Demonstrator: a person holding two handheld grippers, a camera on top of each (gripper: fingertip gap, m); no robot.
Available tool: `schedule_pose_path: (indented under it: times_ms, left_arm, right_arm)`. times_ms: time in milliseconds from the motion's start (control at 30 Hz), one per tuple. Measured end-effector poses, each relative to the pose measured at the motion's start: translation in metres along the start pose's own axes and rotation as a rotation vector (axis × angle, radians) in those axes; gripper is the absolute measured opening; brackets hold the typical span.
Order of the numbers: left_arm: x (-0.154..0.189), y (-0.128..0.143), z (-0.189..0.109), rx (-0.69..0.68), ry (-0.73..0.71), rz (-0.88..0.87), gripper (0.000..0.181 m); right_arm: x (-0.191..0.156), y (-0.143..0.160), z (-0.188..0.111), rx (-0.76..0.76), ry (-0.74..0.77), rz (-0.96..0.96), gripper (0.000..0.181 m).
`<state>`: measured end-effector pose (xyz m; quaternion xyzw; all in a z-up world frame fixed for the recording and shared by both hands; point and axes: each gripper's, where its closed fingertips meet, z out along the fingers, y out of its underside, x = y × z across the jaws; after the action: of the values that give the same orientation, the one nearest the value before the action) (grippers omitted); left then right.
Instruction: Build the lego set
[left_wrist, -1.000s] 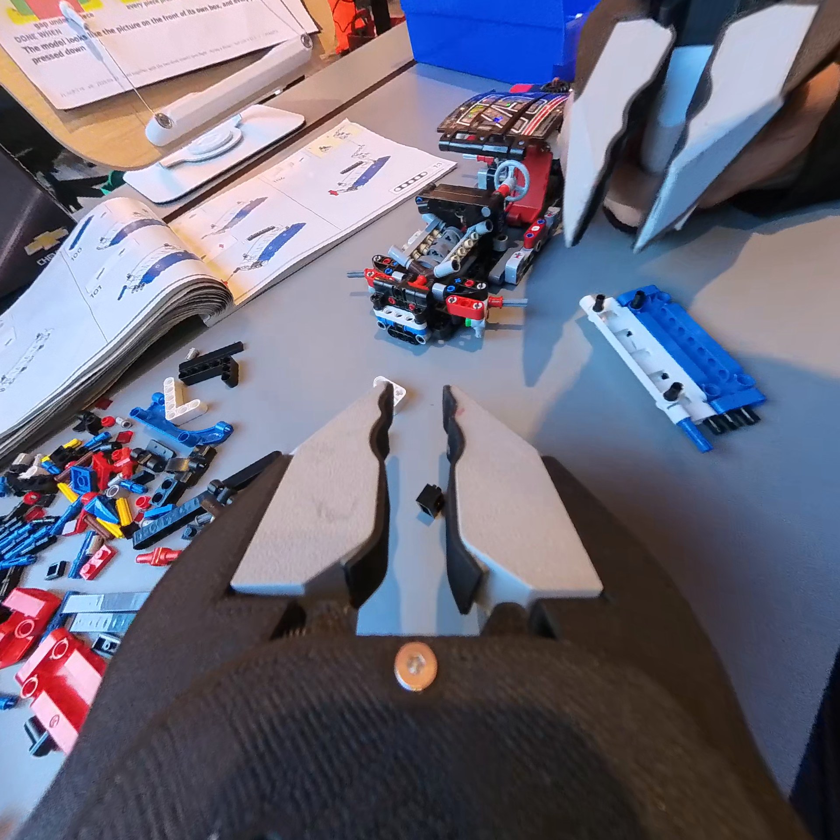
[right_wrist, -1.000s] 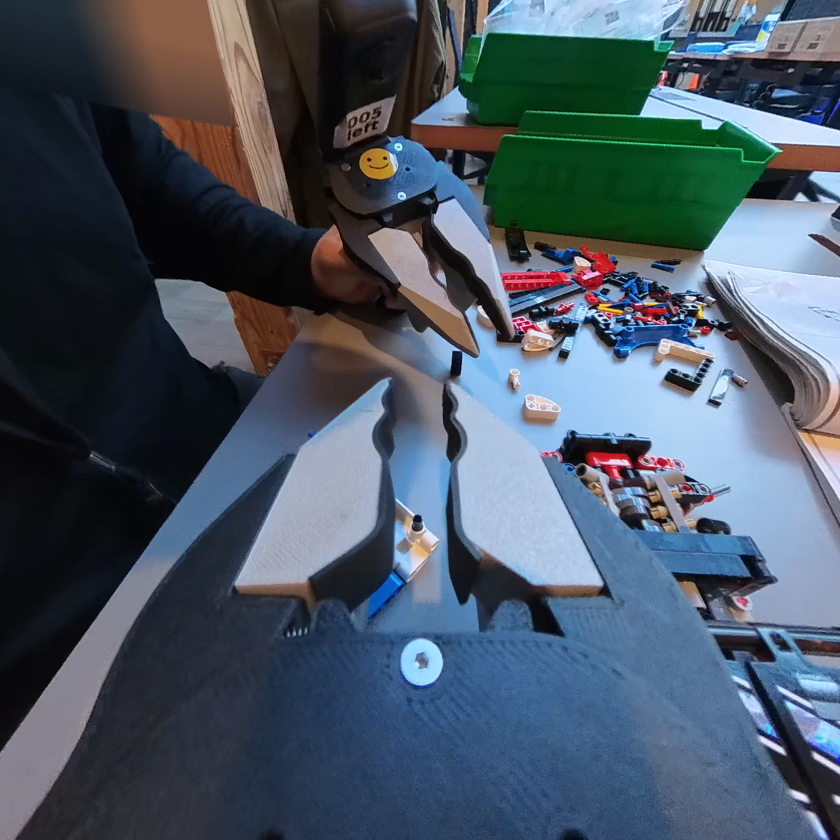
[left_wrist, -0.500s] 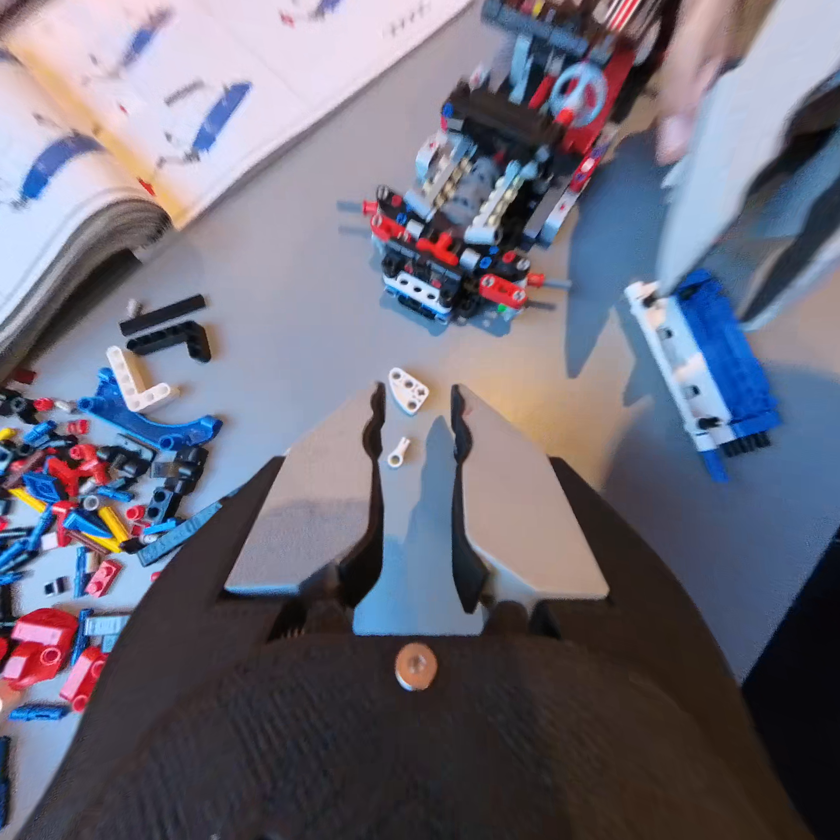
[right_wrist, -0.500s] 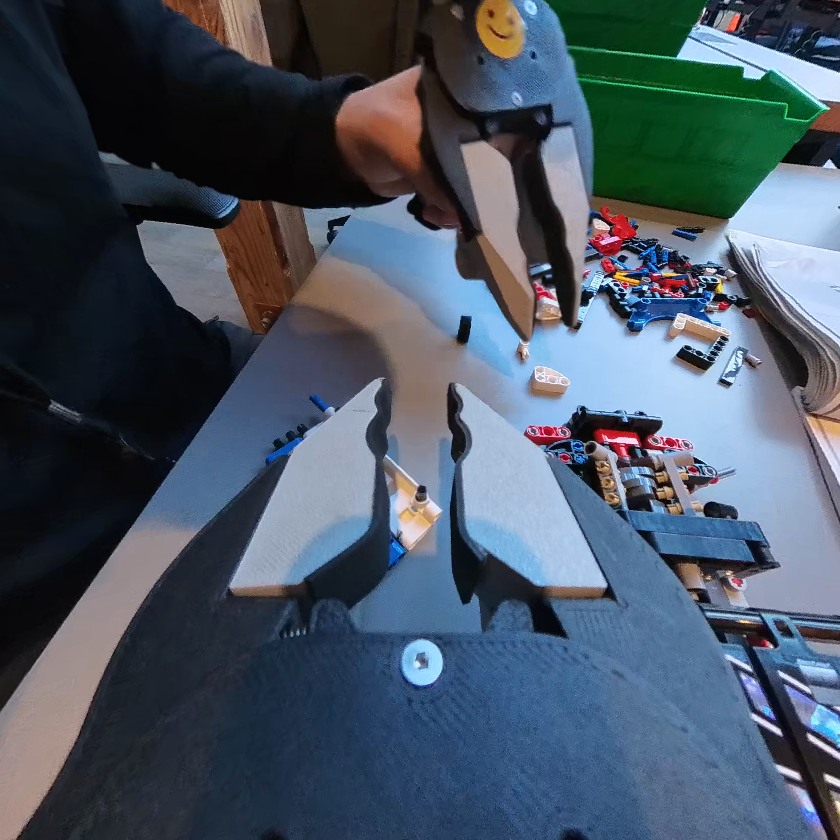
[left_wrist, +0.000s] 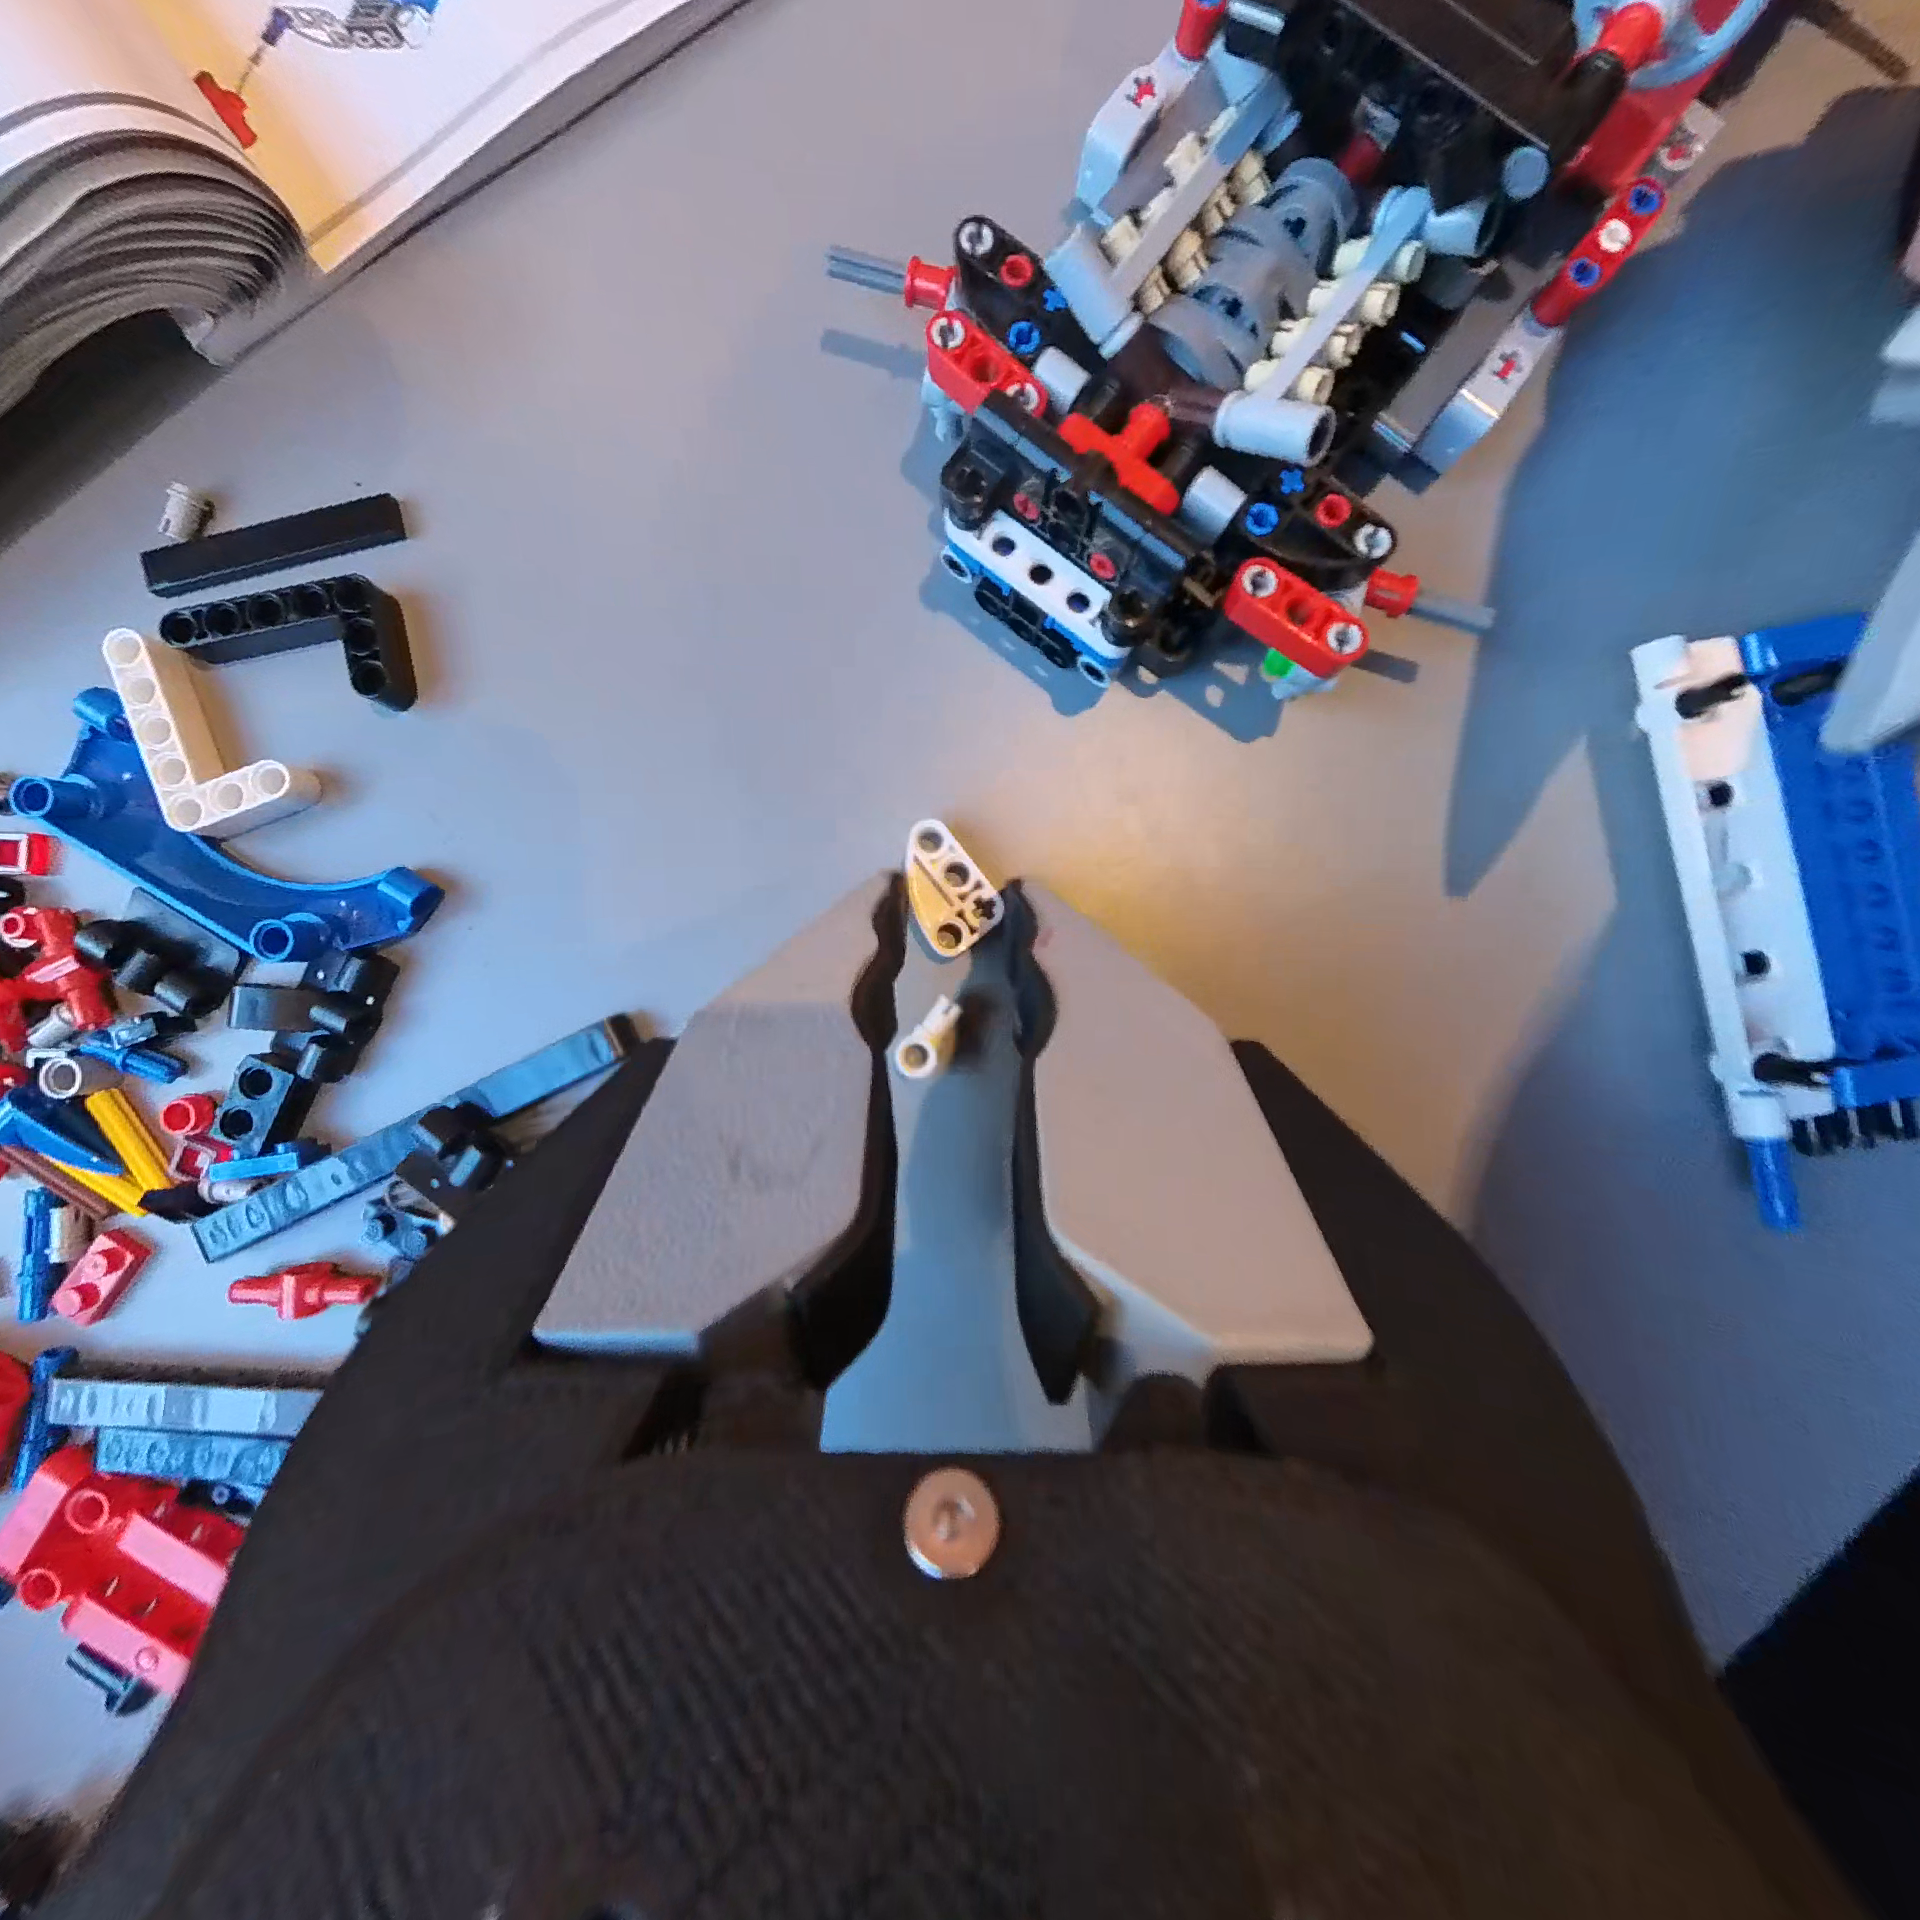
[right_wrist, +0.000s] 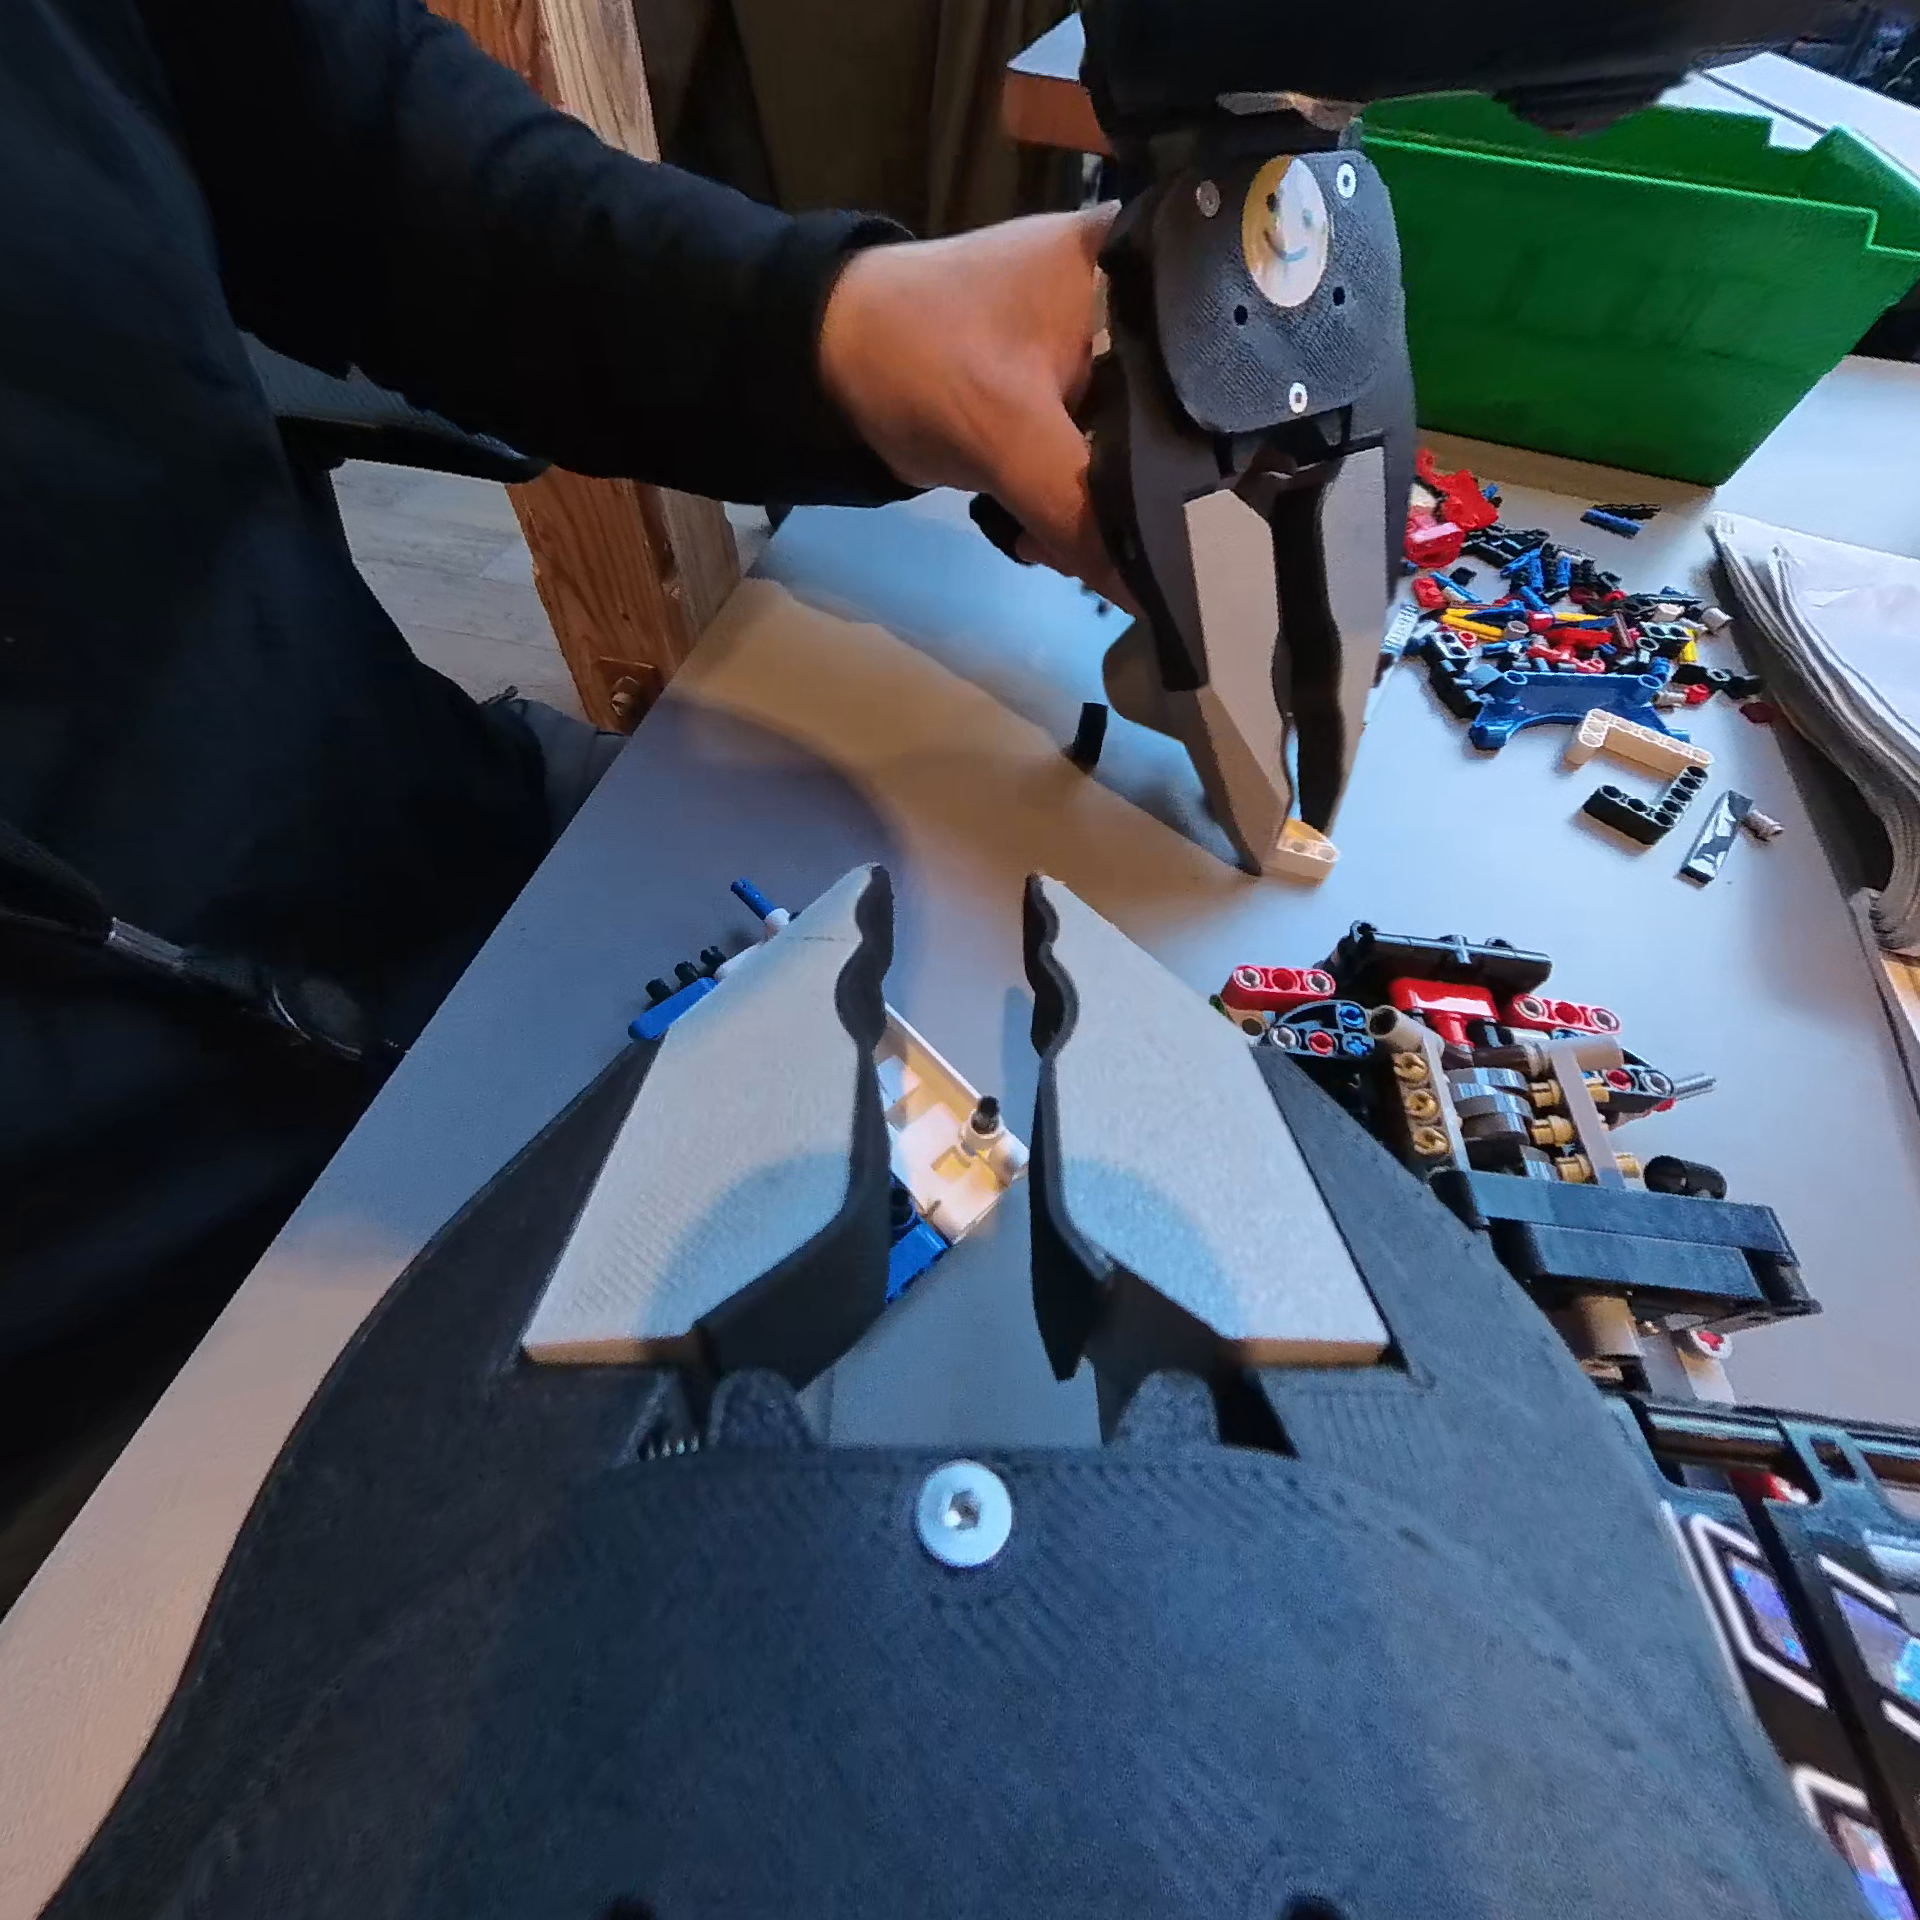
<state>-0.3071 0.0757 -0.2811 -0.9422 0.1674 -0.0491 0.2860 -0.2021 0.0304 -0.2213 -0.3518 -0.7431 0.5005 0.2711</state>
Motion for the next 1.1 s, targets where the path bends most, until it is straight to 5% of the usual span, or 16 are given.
schedule_pose_path:
  times_ms: [200,333,433,600,1100]
  left_arm:
    - [0.033,0.006,-0.014,0.0,-0.015,0.22,0.016]
    - [0.05,-0.004,-0.029,0.098,-0.172,0.473,0.015]
    - [0.07,-0.011,-0.034,0.174,-0.178,0.508,0.016]
    - [0.089,-0.022,-0.044,0.294,-0.135,0.361,0.015]
    - [0.102,-0.05,-0.062,0.582,0.336,-0.264,0.015]
  right_arm:
    - [0.013,0.0,-0.002,-0.009,0.08,0.016,0.018]
    - [0.018,0.001,-0.001,-0.014,0.112,0.049,0.015]
    - [0.016,0.001,0.005,-0.015,0.096,0.091,0.016]
    - [0.016,-0.003,0.008,-0.007,0.128,0.085,0.019]
    - [0.013,-0.024,-0.001,0.024,0.276,-0.162,0.028]
